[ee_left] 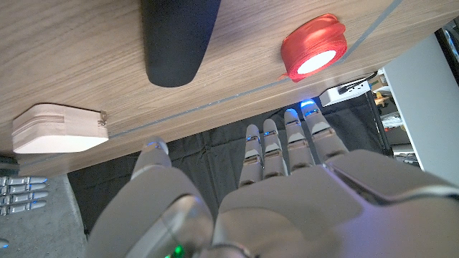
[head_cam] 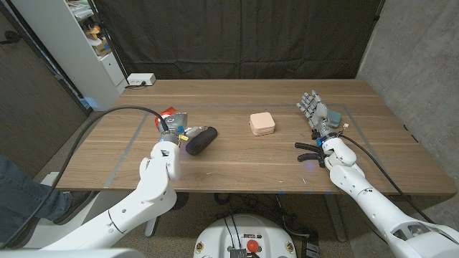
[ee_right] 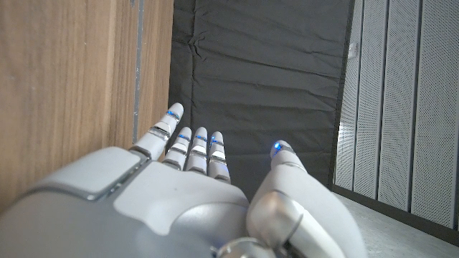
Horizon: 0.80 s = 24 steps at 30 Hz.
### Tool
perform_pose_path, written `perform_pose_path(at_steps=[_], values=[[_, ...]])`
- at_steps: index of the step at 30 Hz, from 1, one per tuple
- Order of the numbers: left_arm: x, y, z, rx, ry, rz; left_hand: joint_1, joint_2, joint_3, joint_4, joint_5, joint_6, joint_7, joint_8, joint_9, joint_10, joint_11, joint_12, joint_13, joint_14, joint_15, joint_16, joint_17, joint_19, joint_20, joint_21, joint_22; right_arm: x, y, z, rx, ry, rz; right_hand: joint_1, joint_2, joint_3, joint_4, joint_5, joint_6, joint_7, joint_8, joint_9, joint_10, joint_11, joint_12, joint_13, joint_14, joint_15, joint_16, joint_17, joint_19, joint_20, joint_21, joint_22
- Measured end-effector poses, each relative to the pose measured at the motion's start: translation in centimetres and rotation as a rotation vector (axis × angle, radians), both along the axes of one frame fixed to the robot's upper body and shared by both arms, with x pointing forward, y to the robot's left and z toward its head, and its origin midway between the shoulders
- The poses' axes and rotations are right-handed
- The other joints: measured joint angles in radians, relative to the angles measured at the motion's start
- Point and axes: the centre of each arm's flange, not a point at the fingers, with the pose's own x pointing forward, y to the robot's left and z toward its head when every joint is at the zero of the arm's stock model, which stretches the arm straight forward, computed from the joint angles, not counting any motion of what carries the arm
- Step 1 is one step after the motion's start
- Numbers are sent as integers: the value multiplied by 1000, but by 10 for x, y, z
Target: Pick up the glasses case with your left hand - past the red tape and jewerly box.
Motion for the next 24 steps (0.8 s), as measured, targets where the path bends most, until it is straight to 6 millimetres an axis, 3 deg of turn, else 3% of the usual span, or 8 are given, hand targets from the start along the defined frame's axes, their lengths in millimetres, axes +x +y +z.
perform_pose_path(at_steps=[24], values=[[11, -20, -9, 52, 56, 0, 8, 8, 0, 0, 4, 4, 4, 0, 0, 0, 0, 0, 0, 0, 0, -4, 0, 5, 3, -4, 0, 4, -2, 1, 19, -7, 4, 0, 0, 0, 0, 0, 0, 0, 0, 0, 4, 4, 0, 0, 0, 0, 0, 0, 0, 0, 0, 0]])
